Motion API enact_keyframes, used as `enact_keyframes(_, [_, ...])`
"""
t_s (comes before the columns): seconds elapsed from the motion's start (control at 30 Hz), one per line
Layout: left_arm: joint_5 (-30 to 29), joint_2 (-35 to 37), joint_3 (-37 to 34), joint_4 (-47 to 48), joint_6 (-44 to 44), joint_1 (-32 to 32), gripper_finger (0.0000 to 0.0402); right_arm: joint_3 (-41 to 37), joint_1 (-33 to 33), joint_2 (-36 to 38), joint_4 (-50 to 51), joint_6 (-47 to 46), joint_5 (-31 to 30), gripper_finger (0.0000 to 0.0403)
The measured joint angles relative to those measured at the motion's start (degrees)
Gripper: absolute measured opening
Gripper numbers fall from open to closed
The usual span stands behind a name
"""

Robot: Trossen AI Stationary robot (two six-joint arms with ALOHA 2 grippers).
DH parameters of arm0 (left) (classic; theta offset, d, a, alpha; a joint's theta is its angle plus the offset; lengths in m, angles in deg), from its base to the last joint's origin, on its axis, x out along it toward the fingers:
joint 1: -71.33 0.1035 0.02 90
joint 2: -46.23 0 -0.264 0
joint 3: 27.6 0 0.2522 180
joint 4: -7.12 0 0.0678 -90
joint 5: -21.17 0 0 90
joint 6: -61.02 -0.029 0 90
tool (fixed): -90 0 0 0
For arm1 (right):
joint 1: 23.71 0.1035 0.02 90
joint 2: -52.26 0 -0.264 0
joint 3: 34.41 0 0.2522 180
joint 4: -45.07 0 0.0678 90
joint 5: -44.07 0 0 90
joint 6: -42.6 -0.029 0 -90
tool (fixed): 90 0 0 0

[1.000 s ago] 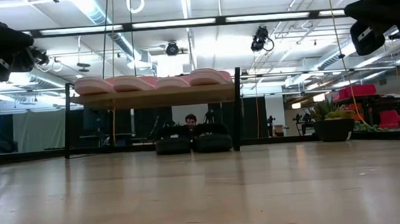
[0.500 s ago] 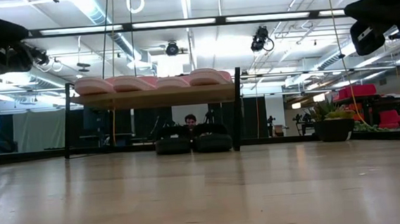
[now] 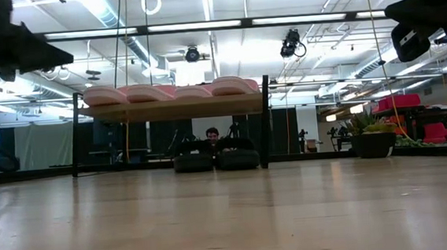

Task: Pick and place slides into the shelf
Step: Return to Home Position

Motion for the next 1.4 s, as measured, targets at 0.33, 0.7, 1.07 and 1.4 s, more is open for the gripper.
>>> enact_keyframes(0.33, [-0.1,0.0,0.0,0.4,-3.4,14.9,0.0040,0.0,0.0,0.0,0.0,0.0,0.0,0.0009])
enact_keyframes(0.7, [-0.4,0.5,0.0,0.3,-14.1,19.8,0.0025,0.0,0.0,0.0,0.0,0.0,0.0,0.0009])
enact_keyframes(1.07, [0.3,7.6,-2.2,0.4,-21.1,28.7,0.0039,0.0,0.0,0.0,0.0,0.0,0.0,0.0009])
enact_keyframes(1.4, [7.2,12.1,-6.9,-6.1,-25.8,35.6,0.0026,0.0,0.0,0.0,0.0,0.0,0.0,0.0010])
